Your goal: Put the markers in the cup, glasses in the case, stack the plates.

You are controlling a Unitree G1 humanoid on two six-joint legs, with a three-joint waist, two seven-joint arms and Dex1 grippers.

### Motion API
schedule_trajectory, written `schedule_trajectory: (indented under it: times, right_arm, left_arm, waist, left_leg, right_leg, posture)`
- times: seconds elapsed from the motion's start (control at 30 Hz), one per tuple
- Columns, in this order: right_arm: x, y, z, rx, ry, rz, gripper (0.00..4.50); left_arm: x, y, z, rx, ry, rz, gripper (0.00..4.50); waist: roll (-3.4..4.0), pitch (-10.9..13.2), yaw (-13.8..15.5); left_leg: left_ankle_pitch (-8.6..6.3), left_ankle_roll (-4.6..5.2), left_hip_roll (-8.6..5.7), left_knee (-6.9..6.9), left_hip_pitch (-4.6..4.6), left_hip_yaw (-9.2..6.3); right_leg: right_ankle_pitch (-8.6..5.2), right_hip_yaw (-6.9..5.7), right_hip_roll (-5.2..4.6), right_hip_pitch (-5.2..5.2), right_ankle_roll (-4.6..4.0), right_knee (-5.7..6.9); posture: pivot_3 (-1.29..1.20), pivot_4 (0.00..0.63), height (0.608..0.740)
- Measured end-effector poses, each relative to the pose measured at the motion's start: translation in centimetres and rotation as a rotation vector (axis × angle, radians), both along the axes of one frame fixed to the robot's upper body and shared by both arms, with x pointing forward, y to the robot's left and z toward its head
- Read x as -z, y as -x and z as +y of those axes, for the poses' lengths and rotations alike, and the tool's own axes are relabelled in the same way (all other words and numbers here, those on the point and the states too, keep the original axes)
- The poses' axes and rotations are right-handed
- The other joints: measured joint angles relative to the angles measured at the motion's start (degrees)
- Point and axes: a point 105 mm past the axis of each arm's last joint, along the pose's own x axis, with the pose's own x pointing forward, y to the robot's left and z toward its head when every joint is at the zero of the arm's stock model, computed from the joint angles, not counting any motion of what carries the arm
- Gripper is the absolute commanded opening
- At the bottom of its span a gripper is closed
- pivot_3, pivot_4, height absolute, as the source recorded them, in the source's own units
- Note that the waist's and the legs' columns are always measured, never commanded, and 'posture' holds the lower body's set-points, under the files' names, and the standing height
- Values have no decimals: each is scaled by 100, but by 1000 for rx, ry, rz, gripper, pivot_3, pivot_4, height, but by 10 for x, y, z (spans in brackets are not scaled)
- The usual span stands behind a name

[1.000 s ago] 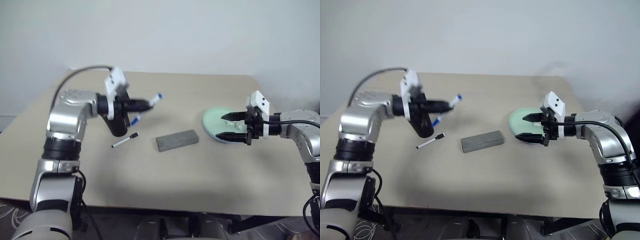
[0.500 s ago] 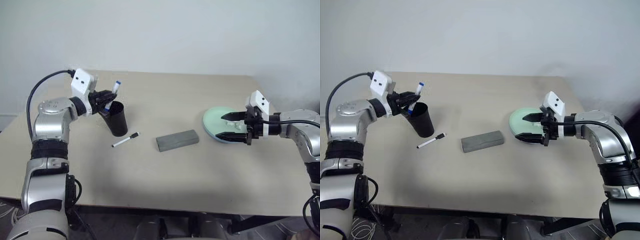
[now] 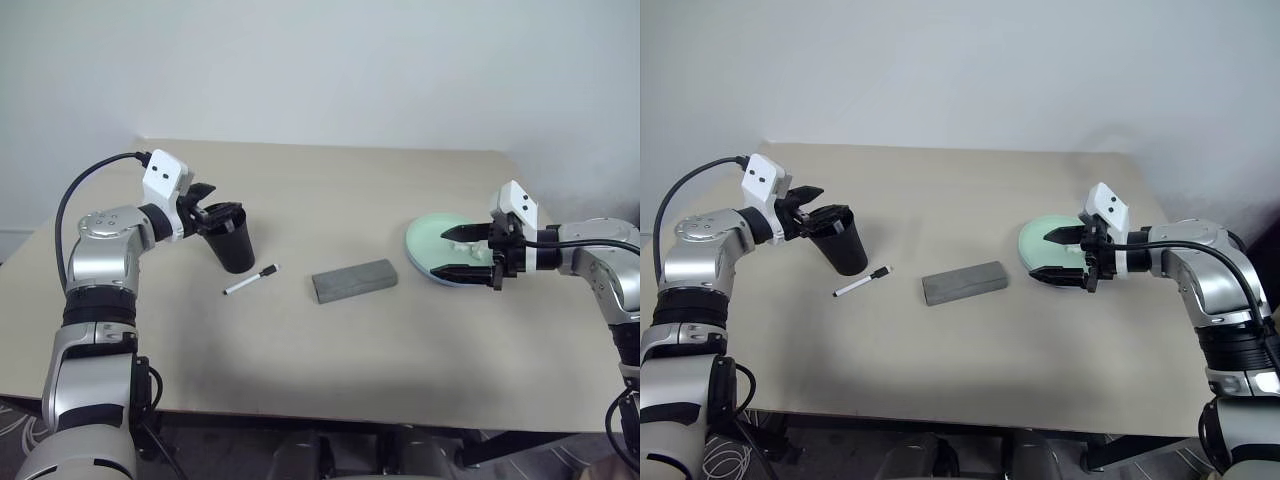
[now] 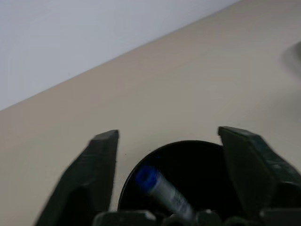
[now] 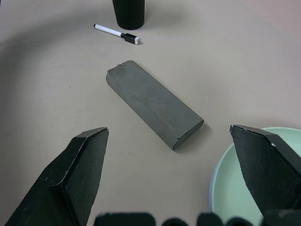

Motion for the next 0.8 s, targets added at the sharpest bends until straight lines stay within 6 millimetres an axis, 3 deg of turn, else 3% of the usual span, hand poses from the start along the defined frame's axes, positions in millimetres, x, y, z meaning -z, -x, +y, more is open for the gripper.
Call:
schedule_trajectory:
  times: [0.23,0.37,0.43,0.6,0.8]
  right_arm:
    - [0,0,0,-1,-1,1,4500]
    - [1,0,1,-3,-3,2,4500]
    - [1,0,1,-3,-3,3,4500]
    - [2,0,2,-5,-5,5,4500]
    - [4,0,5,-14,-7,11,4500]
  left_arm:
    - [-11,8,-3,68,1,24,3965]
    - [-35,40,-11,254,-56,55,3965]
    - [-36,56,-17,336,-86,92,3965]
    - [-4,79,-23,411,-135,239,3965]
    - [28,77,-17,331,-214,281,3965]
  waist:
    - [-2,1,-2]
    - [-7,6,-14]
    - [-4,6,-12]
    - [1,8,2]
    - [0,8,0]
  left_leg:
    - [0,0,1,-2,-2,0]
    - [-5,-7,0,-9,-3,5]
    - [-5,-8,0,-13,-1,7]
    - [-3,-11,3,-15,5,-3]
    - [-4,-9,4,-16,6,1]
  right_leg:
    - [0,-1,1,-4,0,0]
    - [-1,2,0,-11,-1,-4]
    - [-1,2,-1,-11,-1,-4]
    - [-2,-3,-1,-12,-2,-4]
    - [-1,-1,-3,-13,-2,-9]
  posture:
    - [0,0,732]
    - [0,0,732]
    - [0,0,732]
    - [0,0,732]
    - [0,0,732]
